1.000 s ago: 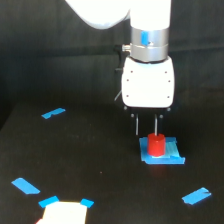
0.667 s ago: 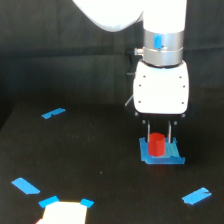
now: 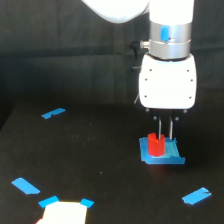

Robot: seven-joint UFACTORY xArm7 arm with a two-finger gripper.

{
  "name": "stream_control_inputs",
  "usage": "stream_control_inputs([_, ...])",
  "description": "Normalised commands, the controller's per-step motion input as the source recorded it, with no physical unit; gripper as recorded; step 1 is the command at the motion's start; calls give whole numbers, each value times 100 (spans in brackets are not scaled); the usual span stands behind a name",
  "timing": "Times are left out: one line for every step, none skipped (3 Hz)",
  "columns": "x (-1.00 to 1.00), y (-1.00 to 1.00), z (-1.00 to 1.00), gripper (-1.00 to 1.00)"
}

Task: Pick up the red object from the table

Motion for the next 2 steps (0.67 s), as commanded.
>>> stream_control_inputs([34, -100, 31, 100])
stream_control_inputs([-34, 17, 100, -100])
